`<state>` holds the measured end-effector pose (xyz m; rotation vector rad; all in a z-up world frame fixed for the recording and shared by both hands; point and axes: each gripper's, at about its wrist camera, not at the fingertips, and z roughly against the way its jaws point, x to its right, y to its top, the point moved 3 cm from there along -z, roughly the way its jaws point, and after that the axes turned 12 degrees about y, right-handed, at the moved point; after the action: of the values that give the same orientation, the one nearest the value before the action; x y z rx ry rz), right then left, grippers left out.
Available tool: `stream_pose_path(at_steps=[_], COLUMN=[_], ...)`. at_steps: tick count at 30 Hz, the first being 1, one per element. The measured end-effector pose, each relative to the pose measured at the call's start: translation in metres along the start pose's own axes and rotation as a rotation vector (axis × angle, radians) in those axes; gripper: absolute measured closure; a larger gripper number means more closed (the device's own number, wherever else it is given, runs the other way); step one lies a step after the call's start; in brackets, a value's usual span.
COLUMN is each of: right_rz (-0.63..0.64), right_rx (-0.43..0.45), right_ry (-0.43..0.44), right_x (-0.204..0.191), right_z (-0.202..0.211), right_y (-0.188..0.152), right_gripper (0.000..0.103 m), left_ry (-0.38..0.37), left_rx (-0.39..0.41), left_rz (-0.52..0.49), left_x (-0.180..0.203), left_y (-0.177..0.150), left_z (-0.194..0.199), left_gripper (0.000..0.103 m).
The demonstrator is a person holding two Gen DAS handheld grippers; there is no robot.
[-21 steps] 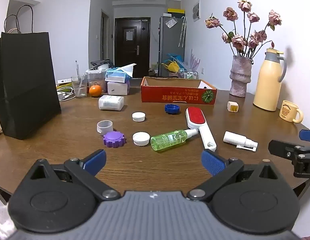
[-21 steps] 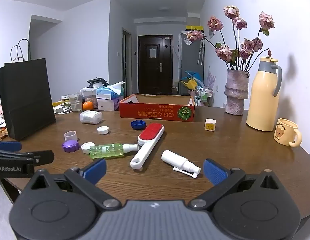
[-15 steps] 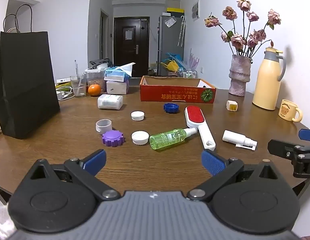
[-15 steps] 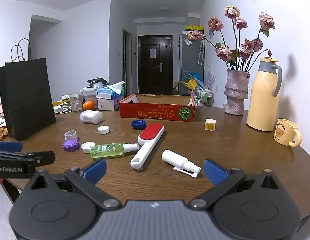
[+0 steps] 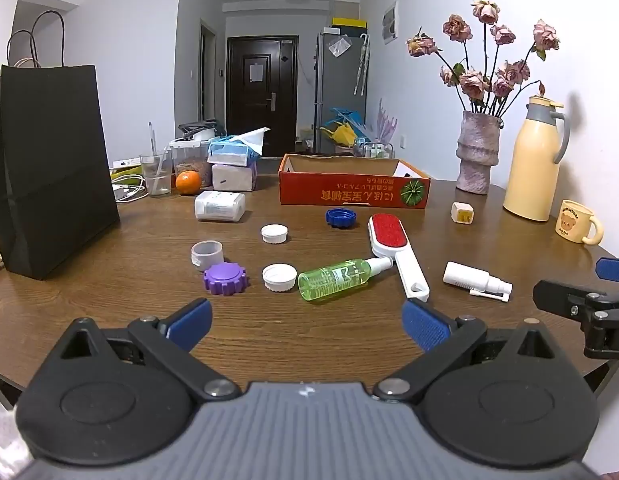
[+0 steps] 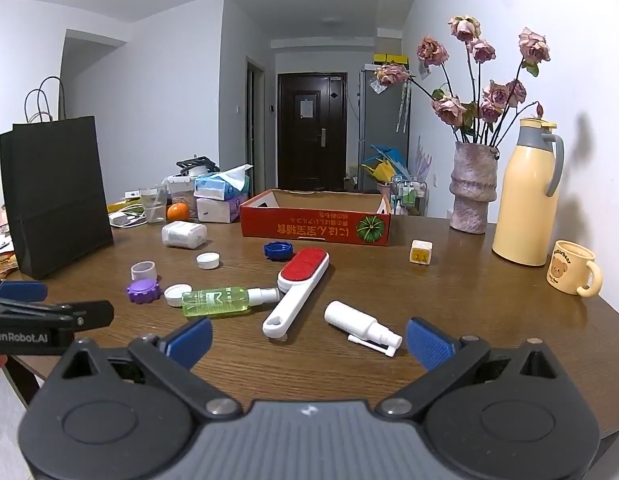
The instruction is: Organize rigid objects
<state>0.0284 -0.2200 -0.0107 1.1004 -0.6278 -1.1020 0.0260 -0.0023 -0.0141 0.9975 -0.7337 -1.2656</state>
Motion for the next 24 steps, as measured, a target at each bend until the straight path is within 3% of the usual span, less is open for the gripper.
stream_pose_path(at_steps=[24], right_rz=[0.005], right_rx=[0.006], right_ry=[0.001], right_x=[0.0000], right_z=[0.0023], right_y=[0.0014], right_gripper=[0.000], left_ry=[0.000], left_rx=[-0.002], left_rz=[0.004], left_x=[-0.0006], left_y=[-0.0003], left_z=[0.0000], left_gripper=[0.000])
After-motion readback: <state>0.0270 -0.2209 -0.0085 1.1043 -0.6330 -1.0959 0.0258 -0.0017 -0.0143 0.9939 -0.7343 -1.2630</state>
